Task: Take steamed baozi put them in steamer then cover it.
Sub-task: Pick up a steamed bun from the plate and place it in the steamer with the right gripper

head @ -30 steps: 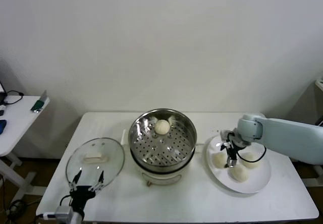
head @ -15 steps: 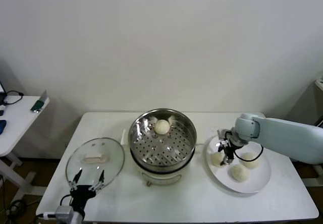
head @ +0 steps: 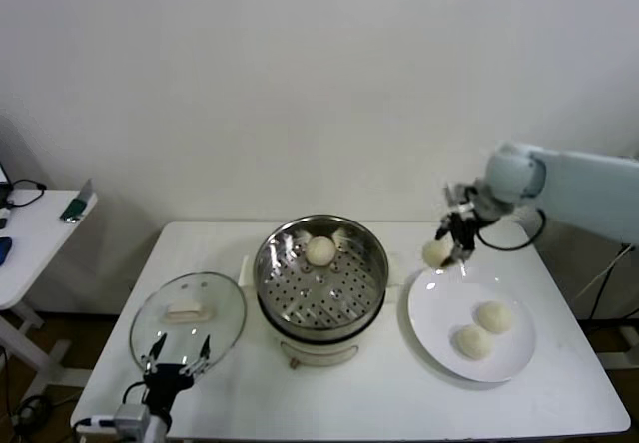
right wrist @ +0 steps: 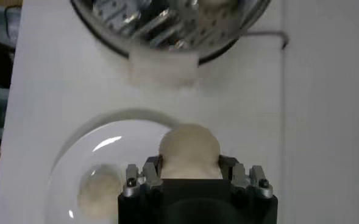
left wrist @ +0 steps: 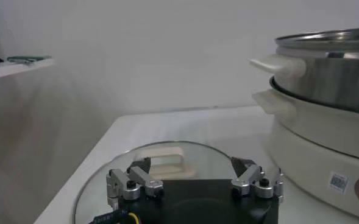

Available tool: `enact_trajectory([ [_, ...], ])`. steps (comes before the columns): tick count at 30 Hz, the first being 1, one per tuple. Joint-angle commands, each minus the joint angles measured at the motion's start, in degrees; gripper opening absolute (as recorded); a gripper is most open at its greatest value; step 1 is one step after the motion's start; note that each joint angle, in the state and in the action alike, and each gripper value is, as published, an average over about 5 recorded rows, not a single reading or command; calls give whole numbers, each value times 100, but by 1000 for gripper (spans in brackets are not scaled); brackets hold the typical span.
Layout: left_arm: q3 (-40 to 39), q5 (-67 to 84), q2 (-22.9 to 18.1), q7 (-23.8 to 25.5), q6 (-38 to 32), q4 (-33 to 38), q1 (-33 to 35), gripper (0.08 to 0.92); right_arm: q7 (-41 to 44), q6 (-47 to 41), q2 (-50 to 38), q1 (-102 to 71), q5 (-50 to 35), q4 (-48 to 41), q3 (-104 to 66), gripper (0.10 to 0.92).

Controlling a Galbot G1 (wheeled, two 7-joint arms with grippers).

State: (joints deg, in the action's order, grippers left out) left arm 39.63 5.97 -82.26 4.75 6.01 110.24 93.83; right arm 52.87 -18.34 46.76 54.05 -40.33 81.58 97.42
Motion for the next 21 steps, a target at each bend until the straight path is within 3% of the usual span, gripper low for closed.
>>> enact_trajectory([
  [1,-9,5,4,6,-5,1,-12,823,-83,-196,641,1322,-1256,449,-108,628],
  [9,4,24,-14,4,-3,9,-14,823,-833,-796,1716,104,-1624,685,-880,628],
  [21,53,41,-57,-4,-9,-17,4,823,-1199,-1001,2736,-1218,-1001,-48,-804,628],
])
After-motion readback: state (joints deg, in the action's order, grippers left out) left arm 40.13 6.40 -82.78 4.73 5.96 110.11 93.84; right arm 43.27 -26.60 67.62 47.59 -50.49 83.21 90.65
